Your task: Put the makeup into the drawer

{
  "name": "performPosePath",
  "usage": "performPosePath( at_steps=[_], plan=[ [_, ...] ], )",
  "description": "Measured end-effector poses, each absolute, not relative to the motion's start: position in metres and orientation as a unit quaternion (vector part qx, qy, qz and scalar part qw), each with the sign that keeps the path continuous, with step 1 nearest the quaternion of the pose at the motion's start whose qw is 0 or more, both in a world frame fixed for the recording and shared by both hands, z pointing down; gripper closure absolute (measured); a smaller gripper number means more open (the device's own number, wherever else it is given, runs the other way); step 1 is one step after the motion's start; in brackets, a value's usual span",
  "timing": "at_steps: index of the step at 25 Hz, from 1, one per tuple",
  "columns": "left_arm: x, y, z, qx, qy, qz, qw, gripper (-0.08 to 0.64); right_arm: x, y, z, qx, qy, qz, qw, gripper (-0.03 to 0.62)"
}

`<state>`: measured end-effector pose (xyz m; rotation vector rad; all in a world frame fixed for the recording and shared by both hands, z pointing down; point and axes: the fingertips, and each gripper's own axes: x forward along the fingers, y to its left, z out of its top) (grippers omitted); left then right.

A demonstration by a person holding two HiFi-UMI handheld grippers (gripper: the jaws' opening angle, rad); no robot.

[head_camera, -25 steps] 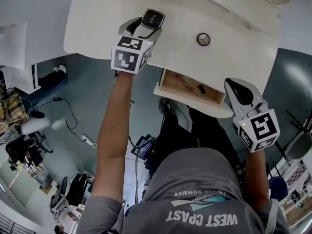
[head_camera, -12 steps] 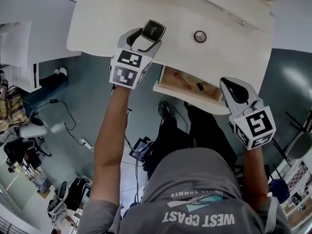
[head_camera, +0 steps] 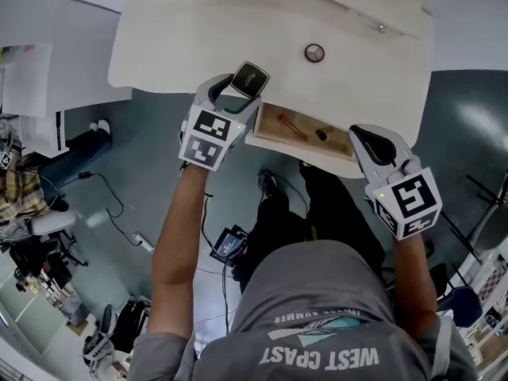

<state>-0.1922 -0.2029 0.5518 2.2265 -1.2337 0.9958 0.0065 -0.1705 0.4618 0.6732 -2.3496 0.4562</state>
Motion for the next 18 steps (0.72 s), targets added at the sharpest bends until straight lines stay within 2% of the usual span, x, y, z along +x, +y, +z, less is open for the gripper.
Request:
performPosePath(
  at_steps=[18],
  plan=[
    [-0.126, -0.123, 0.613, 0.814, -0.332, 0.413, 0.238, 0.278, 0.035, -0.146, 0.48, 0.276, -0.889, 0.191, 0.312, 0.591]
  ],
)
